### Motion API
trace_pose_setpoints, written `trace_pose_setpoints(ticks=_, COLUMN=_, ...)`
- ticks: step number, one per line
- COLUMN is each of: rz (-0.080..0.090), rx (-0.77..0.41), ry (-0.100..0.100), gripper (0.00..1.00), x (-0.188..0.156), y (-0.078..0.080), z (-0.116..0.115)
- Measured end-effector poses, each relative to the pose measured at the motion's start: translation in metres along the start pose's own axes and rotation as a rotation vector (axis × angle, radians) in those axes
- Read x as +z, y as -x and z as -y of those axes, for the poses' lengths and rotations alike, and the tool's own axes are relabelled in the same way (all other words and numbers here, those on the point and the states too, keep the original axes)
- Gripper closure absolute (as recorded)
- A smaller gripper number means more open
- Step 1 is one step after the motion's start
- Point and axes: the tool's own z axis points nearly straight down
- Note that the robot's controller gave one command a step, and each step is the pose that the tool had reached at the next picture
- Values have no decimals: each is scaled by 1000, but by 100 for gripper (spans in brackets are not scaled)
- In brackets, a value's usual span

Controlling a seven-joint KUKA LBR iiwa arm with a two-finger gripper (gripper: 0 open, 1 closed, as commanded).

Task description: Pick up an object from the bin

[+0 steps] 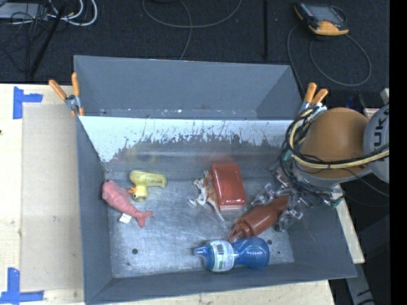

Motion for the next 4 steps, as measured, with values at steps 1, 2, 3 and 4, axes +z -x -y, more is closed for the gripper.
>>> trace_pose_setpoints(ticks=1, rz=0, rx=0, ry=0, gripper=100, x=0, y=0, z=0)
trace_pose_setpoints(ticks=2, rz=0, rx=-1, ry=-1, gripper=100, x=-2, y=0, z=0)
trace_pose_setpoints(ticks=3, rz=-3, rx=-2, ry=-3, gripper=100, x=-7, y=0, z=-1)
trace_pose_setpoints(ticks=4, rz=-8, rx=-1, ry=-1, gripper=100, x=-20, y=-1, z=-1)
